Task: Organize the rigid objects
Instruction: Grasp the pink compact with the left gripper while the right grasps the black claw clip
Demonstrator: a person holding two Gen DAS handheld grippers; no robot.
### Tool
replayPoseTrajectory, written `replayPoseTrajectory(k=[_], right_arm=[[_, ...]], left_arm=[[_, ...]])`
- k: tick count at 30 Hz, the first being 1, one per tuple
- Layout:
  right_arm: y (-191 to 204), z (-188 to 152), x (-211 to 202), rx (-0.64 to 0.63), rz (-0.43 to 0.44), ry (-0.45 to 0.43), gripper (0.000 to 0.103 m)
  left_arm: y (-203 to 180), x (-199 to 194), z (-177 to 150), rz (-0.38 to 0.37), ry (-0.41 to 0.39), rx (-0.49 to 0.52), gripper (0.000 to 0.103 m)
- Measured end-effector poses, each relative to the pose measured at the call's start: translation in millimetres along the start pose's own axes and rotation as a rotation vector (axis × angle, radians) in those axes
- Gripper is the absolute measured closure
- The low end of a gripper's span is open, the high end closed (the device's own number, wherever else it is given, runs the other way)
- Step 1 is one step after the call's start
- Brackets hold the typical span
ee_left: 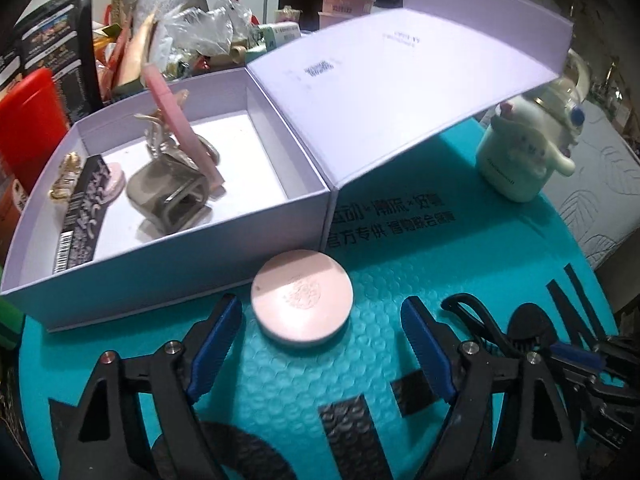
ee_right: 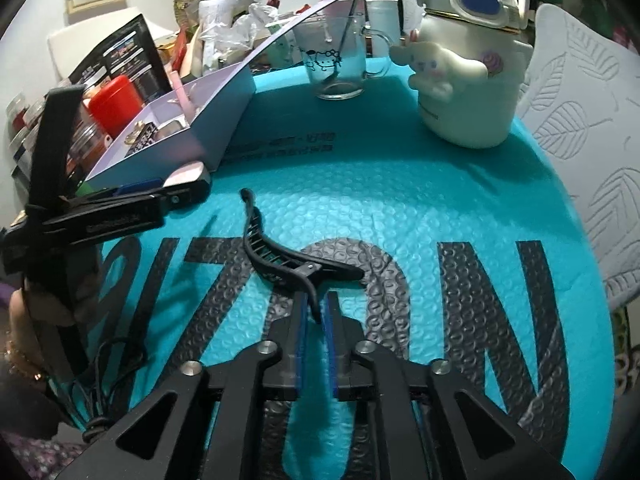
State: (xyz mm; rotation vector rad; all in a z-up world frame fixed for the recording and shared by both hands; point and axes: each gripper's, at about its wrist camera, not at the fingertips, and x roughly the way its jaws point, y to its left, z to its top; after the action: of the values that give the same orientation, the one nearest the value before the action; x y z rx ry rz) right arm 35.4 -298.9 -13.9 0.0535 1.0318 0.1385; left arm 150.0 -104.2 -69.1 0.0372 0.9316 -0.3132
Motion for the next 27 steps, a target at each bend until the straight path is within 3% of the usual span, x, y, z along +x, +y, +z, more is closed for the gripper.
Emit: replayPoseTrajectory(k=[2, 4, 6, 11, 22, 23, 25, 27], right_arm=[[-1, 2, -1, 0.011, 0.005, -0.011, 0.053], [-3, 5, -2, 0.018, 0.025, -0.021, 0.051], [-2, 7, -2, 0.009, 0.03, -0.027, 0.043], [11, 17, 5, -0.076, 0.038, -0.033, 0.034], [31, 33, 32, -0.218, 0.061, 0.04, 0.034], [33, 33, 34, -0.229, 0.062, 0.053, 0.035], [36, 31, 35, -0.241, 0.048, 0.068, 0.049], [40, 30, 35, -0.255, 0.03, 0.067, 0.071]], left_arm=[[-2, 5, 1, 0.006, 0.002, 0.004, 0.035], [-2, 7, 2, 0.025, -0.001, 0.009, 0.044], [-3, 7, 2, 0.042, -0.014, 0.017, 0.053], [-2, 5, -1, 0.032, -0.012, 0.025, 0.052], [8, -19, -25, 0.022, 0.017, 0.012, 0.053], [7, -20, -27, 0.021, 0.016, 0.01, 0.053], [7, -24, -30, 0.017, 0.014, 0.004, 0.053], [7, -27, -34, 0.012, 0.014, -0.001, 0.053]])
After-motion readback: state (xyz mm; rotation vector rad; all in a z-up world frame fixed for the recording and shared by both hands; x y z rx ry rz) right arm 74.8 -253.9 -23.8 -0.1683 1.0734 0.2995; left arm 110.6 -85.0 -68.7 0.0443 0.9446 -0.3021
